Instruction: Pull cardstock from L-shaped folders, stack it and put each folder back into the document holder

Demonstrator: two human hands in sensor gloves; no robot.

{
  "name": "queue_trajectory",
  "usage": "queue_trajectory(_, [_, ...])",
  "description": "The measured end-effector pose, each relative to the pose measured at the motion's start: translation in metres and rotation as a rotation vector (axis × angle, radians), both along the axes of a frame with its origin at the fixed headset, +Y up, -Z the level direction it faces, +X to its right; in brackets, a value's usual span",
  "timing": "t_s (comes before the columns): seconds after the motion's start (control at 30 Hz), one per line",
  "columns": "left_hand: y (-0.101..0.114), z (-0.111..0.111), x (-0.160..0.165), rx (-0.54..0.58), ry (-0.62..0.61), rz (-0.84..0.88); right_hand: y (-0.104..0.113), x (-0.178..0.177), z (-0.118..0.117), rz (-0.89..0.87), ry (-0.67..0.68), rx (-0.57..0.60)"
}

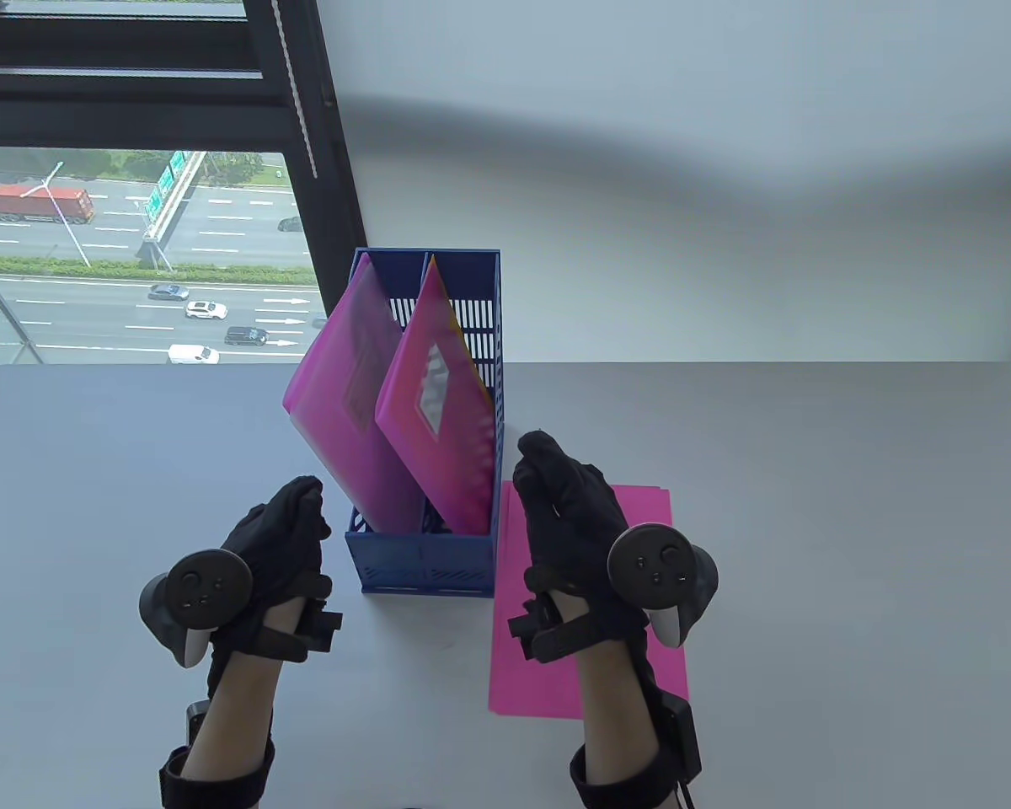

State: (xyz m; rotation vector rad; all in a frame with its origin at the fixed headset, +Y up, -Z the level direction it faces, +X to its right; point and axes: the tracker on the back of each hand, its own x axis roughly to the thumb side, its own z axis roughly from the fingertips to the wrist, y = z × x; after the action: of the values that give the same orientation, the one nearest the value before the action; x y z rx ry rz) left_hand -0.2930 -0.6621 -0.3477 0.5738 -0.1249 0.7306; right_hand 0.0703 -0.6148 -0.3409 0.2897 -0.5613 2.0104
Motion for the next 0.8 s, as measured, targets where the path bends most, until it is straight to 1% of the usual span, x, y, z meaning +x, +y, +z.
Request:
queue_trajectory(0.1, [0.0,0.0,-0.001,-0.008,-0.004,-0.002,-0.003,-0.007,-0.002,0.033,-0.017,-0.017])
queue_trajectory(0.23, [0.0,-0.001,0.0,-0.013,-0.008,-0.002,-0.011,-0.03,-0.006,0.131,-0.053,-0.066])
queue_trajectory(0.4, [-0.002,-0.003,0.001,-0.037,-0.024,-0.017,-0.024,-0.065,-0.01,0.351,-0.14,-0.106])
queue_trajectory(0.5, [-0.002,-0.004,0.002,-0.05,-0.05,-0.026,-0.031,-0.082,-0.015,0.458,-0.212,-0.132])
queue_trajectory(0.6, [-0.002,-0.004,0.005,-0.049,-0.052,-0.04,-0.038,-0.096,-0.02,0.555,-0.256,-0.153])
queue_trajectory(0.7, [-0.003,-0.005,0.005,-0.052,-0.061,-0.042,-0.046,-0.104,-0.026,0.624,-0.293,-0.151])
queue_trajectory(0.8, [-0.003,-0.005,0.006,-0.053,-0.073,-0.037,-0.053,-0.107,-0.031,0.649,-0.306,-0.16])
